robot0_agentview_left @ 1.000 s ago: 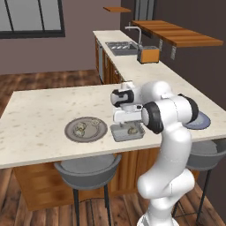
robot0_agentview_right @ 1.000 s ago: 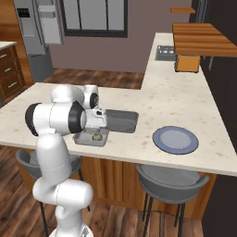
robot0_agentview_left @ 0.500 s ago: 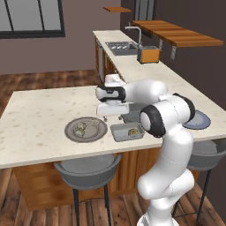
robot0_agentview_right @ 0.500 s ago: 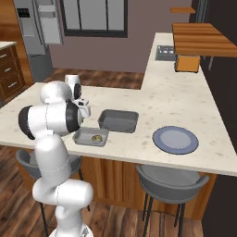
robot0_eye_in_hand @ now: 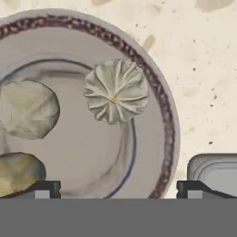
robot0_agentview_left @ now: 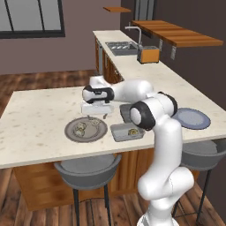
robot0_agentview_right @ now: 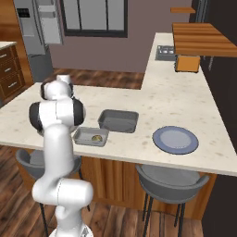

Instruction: Place two dumplings into each of the tupperware containers and then place the containers in the fridge.

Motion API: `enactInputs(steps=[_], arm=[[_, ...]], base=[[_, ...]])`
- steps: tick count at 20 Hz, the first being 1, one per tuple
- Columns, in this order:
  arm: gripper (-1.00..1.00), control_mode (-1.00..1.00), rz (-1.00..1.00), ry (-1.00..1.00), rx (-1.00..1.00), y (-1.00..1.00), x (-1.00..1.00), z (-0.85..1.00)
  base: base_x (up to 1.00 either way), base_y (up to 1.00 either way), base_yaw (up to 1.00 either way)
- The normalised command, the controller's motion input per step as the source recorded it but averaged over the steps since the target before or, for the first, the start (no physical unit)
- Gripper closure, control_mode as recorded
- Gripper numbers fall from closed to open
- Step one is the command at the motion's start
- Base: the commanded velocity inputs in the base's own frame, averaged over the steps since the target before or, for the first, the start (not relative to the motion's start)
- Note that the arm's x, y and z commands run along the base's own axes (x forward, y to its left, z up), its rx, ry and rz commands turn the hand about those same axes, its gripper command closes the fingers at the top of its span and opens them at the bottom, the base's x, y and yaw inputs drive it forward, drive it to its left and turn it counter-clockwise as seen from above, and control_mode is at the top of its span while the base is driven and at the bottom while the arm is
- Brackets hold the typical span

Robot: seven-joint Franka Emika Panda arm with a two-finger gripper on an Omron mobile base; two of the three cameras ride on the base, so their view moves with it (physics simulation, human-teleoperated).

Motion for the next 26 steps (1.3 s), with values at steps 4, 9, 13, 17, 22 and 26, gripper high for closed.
enactInputs(steps=[4, 9, 13, 17, 22, 26], arm=[[-1.0, -1.0, 0.0, 0.0, 0.0, 0.11, 0.65, -0.54], [-1.0, -1.0, 0.0, 0.0, 0.0, 0.0, 0.44, -0.34], [-1.0, -1.0, 0.0, 0.0, 0.0, 0.0, 0.21, -0.24], [-1.0, -1.0, 0.0, 0.01, 0.0, 0.0, -0.04, -0.04], [-1.0, -1.0, 0.0, 0.0, 0.0, -0.1, -0.24, -0.02], [-1.0, -1.0, 0.0, 0.0, 0.0, -0.24, -0.1, -0.17]], base=[[0.0, 0.0, 0.0], [0.0, 0.0, 0.0], [0.0, 0.0, 0.0], [0.0, 0.0, 0.0], [0.0, 0.0, 0.0], [0.0, 0.0, 0.0]])
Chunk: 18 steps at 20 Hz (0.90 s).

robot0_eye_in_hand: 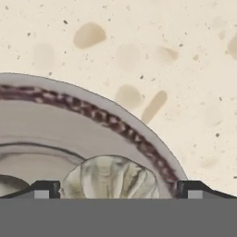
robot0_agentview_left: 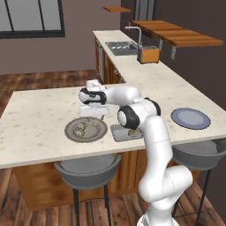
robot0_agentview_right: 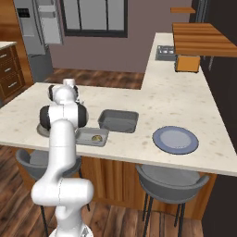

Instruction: Place two dumplings into each of the tupperware containers and then place the containers in the fridge.

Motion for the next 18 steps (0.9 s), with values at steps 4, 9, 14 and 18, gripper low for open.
enactInputs(steps=[4, 9, 14, 18], arm=[[-1.0, -1.0, 0.0, -0.04, 0.0, -0.05, -0.22, -0.37], [1.0, -1.0, 0.0, -0.05, 0.0, 0.0, -0.33, -0.4], [1.0, -1.0, 0.0, -0.01, 0.0, 0.0, -0.19, -0.21], [1.0, -1.0, 0.0, -0.01, 0.0, 0.0, -0.12, 0.03]], base=[[0.0, 0.0, 0.0], [0.0, 0.0, 0.0], [0.0, 0.0, 0.0], [0.0, 0.0, 0.0]])
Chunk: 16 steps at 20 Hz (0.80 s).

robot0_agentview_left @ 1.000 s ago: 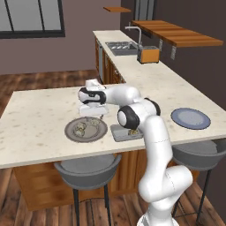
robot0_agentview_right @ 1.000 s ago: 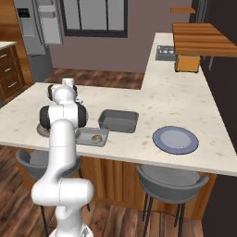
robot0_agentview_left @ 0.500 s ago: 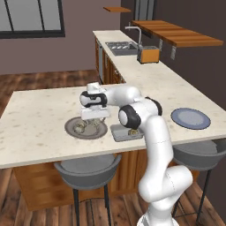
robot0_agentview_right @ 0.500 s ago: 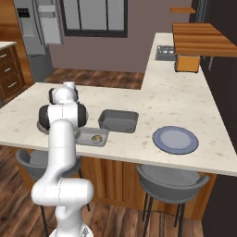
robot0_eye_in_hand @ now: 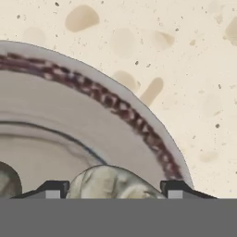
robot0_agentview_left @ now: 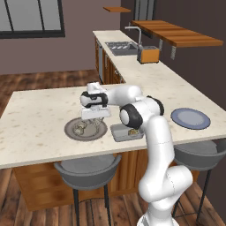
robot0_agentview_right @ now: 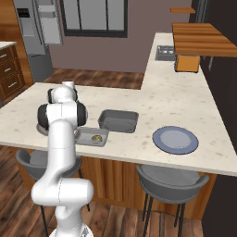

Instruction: Place two dumplings into each of the tupperware containers and then place the containers in the fridge.

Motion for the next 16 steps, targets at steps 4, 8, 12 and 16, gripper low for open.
enactInputs(steps=[4, 8, 12, 16], arm=[[1.0, -1.0, 0.0, 0.0, 0.0, -0.07, -0.27, 0.26], [1.0, -1.0, -0.03, 0.05, 0.0, -0.12, -0.11, 0.59], [1.0, -1.0, -0.04, 0.1, 0.0, -0.39, 0.0, 0.46], [1.0, -1.0, -0.09, 0.06, 0.0, -0.77, 0.01, 0.06]], base=[[0.0, 0.0, 0.0], [0.0, 0.0, 0.0], [0.0, 0.0, 0.0], [0.0, 0.0, 0.0]])
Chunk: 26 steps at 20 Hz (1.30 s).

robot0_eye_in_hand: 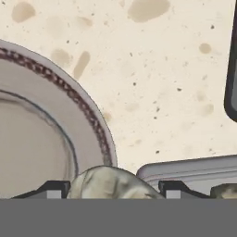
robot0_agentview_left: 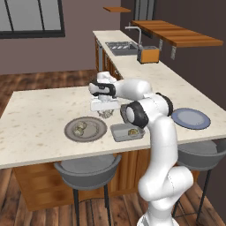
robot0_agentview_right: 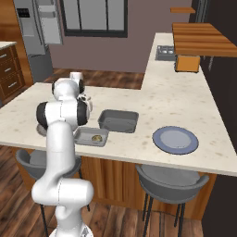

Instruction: Place two dumplings into each of the tupperware containers and then place the containers in the fridge.

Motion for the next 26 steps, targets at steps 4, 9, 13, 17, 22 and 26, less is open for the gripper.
enactInputs(steps=[4, 9, 13, 17, 22, 26], arm=[[1.0, -1.0, -0.08, 0.1, 0.0, -0.9, -0.05, 0.02], [1.0, -1.0, -0.05, 0.04, 0.0, -0.51, -0.49, -0.02], [1.0, -1.0, -0.02, 0.0, 0.0, -0.03, -0.65, -0.17], [1.0, -1.0, -0.05, 0.0, 0.0, -0.09, -0.03, -0.45], [1.0, -1.0, -0.04, 0.0, 0.0, -0.19, 0.18, -0.65], [1.0, -1.0, -0.03, 0.0, 0.0, -0.32, 0.07, -0.36]], base=[[0.0, 0.0, 0.0], [0.0, 0.0, 0.0], [0.0, 0.0, 0.0], [0.0, 0.0, 0.0], [0.0, 0.0, 0.0], [0.0, 0.0, 0.0]])
